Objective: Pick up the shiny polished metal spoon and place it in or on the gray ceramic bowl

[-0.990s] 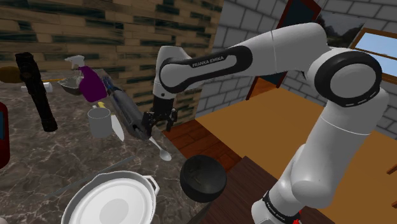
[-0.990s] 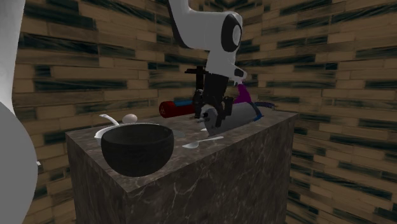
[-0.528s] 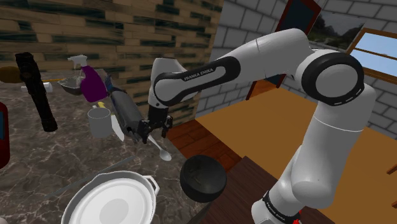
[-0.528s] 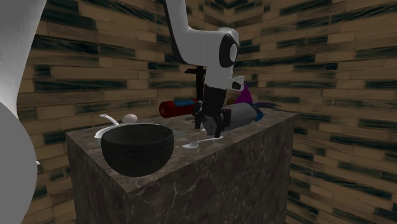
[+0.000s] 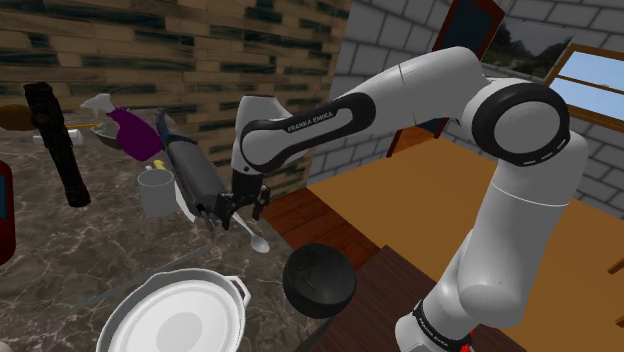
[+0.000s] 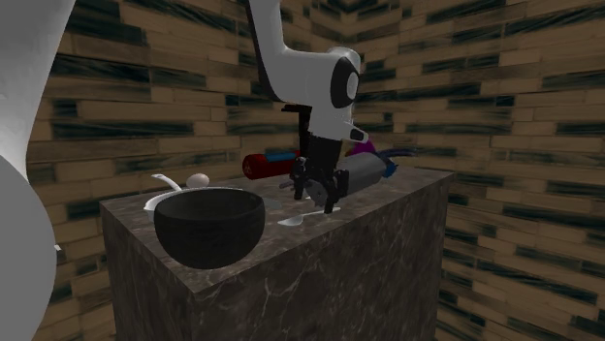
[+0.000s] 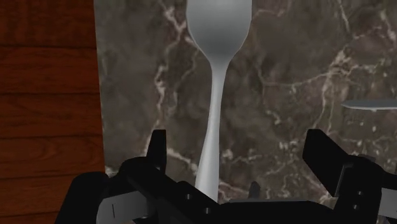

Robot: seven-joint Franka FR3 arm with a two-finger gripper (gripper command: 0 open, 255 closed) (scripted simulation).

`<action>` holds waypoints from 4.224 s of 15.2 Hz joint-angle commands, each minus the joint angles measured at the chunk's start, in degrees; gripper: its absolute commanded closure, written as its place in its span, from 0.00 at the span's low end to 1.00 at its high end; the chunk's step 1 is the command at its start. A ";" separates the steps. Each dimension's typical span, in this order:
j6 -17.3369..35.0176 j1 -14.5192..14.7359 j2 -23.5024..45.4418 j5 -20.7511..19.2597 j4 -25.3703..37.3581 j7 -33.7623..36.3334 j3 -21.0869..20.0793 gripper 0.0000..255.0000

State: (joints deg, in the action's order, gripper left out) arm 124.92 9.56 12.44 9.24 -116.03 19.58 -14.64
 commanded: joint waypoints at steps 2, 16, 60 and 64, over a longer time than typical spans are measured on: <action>0.53 -0.29 1.10 -0.39 -0.55 0.39 0.57 1.00; -4.42 -0.70 -1.78 -0.08 1.53 0.51 0.63 1.00; -24.65 3.94 -45.56 10.39 -20.35 5.18 -1.23 1.00; -24.51 5.21 -49.93 11.79 -24.67 5.84 -1.77 1.00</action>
State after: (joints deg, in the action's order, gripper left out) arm 100.22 14.58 -36.94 20.78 -139.97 25.31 -16.28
